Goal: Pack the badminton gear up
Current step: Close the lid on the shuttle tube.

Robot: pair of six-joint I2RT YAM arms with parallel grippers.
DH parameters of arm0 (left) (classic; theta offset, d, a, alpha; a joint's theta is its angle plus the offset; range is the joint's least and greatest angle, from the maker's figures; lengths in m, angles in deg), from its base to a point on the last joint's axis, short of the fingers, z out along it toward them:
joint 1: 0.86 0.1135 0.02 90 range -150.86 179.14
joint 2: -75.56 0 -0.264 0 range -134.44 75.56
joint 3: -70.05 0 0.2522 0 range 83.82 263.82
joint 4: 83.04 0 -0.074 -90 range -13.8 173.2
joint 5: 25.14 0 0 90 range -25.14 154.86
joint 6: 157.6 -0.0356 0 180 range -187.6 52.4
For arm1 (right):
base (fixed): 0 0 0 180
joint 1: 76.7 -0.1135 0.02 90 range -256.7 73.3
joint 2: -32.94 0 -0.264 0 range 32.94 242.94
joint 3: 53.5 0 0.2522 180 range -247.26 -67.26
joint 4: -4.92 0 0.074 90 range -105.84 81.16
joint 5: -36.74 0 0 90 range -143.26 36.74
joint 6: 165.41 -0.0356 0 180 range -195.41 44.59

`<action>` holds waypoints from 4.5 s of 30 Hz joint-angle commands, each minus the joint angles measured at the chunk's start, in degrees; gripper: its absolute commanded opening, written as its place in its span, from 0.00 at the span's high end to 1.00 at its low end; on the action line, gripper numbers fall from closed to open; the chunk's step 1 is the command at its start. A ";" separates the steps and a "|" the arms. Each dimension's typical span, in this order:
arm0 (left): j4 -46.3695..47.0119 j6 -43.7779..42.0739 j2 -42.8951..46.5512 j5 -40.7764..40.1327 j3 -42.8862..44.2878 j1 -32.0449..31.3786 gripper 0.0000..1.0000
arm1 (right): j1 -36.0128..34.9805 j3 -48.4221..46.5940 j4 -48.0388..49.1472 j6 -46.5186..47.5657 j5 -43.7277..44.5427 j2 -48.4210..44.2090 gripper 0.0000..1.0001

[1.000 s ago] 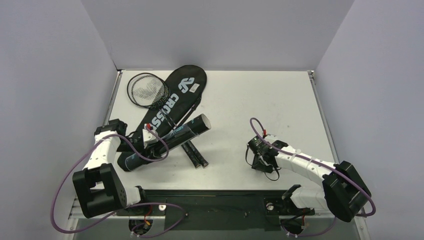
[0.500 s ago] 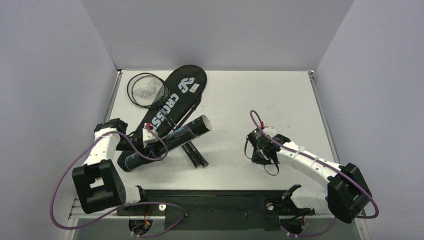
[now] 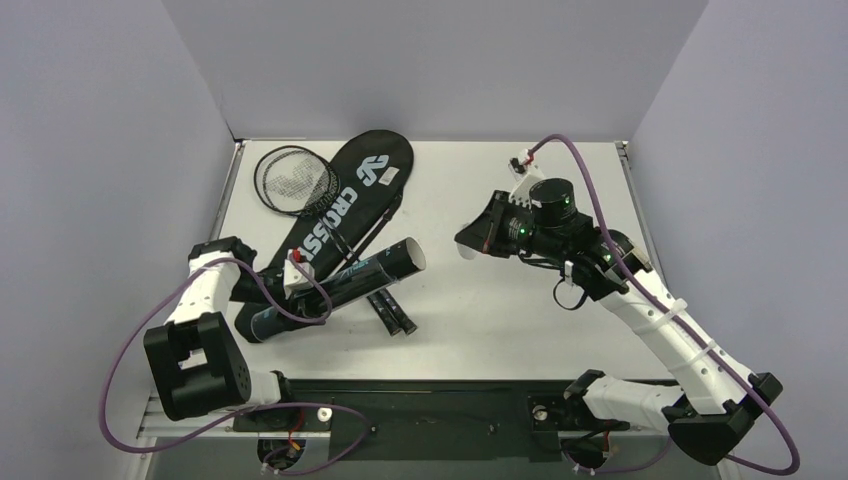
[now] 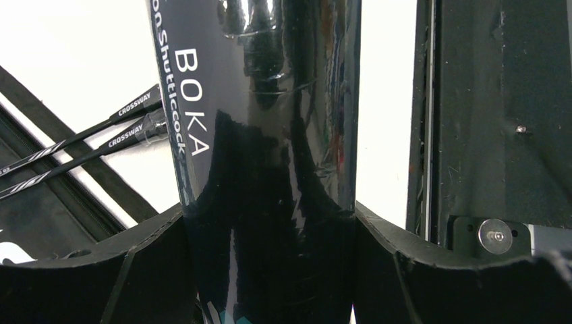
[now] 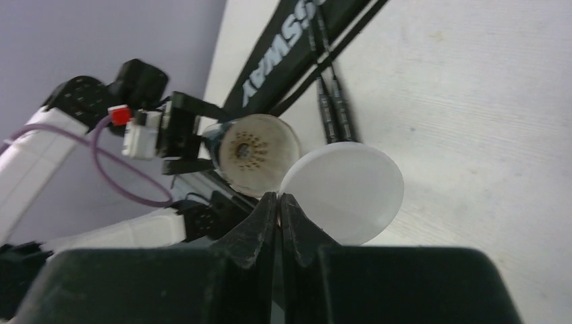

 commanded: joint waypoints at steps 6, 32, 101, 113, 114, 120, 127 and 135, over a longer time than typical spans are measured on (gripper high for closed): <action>-11.11 -12.20 -1.65 4.12 3.26 -0.42 0.87 | 0.27 4.57 24.68 -12.78 -19.58 3.13 1.00; -12.98 -14.80 -1.98 6.31 3.87 -0.33 0.88 | -0.54 11.50 33.76 -17.47 -27.85 3.32 1.00; -12.97 -14.08 -1.91 6.67 4.45 -0.34 0.89 | -2.49 14.28 33.65 -18.23 -29.36 4.28 0.70; -12.97 -14.17 -1.64 6.63 4.41 -0.41 0.89 | -2.42 15.61 35.91 -19.40 -29.03 5.05 0.67; -12.97 -14.19 -1.63 6.59 4.40 -0.37 0.89 | -2.52 15.73 36.06 -19.64 -29.02 5.06 0.67; -12.98 -14.25 -1.76 6.58 4.22 -0.43 0.89 | -2.66 17.01 36.31 -19.43 -28.63 4.77 0.67; -12.97 -14.32 -1.74 6.33 3.96 -0.46 0.89 | 0.07 13.18 27.26 -14.33 -27.14 3.11 0.67; -12.97 -14.34 -1.50 6.36 3.60 -0.49 0.89 | 0.32 9.60 27.46 -15.01 -28.23 4.83 0.67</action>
